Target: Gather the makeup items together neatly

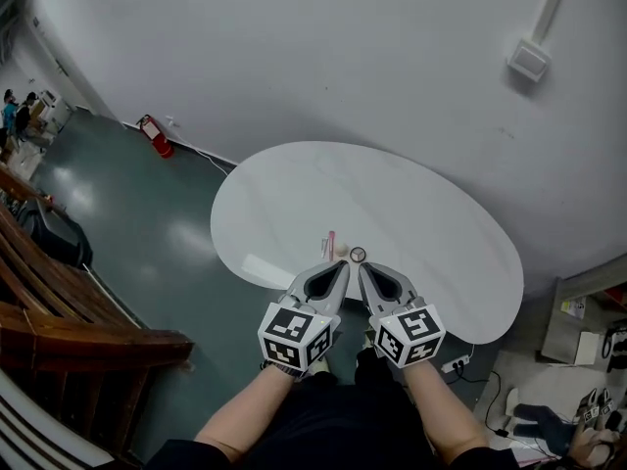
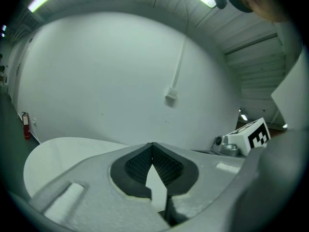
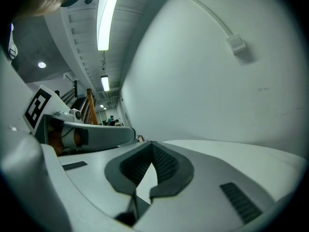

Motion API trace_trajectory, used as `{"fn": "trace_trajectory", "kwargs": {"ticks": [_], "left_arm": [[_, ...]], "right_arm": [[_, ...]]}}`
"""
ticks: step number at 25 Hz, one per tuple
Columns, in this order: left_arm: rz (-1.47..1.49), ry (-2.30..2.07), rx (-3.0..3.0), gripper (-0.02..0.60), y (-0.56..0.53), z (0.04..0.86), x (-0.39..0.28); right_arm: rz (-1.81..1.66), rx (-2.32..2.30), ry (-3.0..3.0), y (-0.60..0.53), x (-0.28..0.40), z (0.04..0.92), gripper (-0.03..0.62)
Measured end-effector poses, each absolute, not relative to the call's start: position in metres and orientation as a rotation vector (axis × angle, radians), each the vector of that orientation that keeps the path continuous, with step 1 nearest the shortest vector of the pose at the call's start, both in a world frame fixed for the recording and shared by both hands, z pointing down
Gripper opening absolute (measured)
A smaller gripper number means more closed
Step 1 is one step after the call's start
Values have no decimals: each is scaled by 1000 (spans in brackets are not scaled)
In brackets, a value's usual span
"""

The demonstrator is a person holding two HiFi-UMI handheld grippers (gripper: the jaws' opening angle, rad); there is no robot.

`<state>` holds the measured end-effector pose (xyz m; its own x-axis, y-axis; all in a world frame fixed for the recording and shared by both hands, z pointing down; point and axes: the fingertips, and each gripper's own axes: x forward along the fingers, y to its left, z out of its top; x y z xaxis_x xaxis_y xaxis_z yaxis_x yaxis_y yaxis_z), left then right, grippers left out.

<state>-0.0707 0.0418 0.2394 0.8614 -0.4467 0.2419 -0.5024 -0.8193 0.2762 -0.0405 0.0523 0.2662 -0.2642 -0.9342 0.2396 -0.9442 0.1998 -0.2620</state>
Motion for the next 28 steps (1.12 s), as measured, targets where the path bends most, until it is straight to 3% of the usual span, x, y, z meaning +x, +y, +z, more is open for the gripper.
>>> {"fn": "trace_trajectory", "kwargs": {"ticks": [28], "left_arm": [[143, -655, 2778, 9, 34, 191, -91]], "right_arm": [[377, 1997, -2380, 52, -50, 206, 12]]}}
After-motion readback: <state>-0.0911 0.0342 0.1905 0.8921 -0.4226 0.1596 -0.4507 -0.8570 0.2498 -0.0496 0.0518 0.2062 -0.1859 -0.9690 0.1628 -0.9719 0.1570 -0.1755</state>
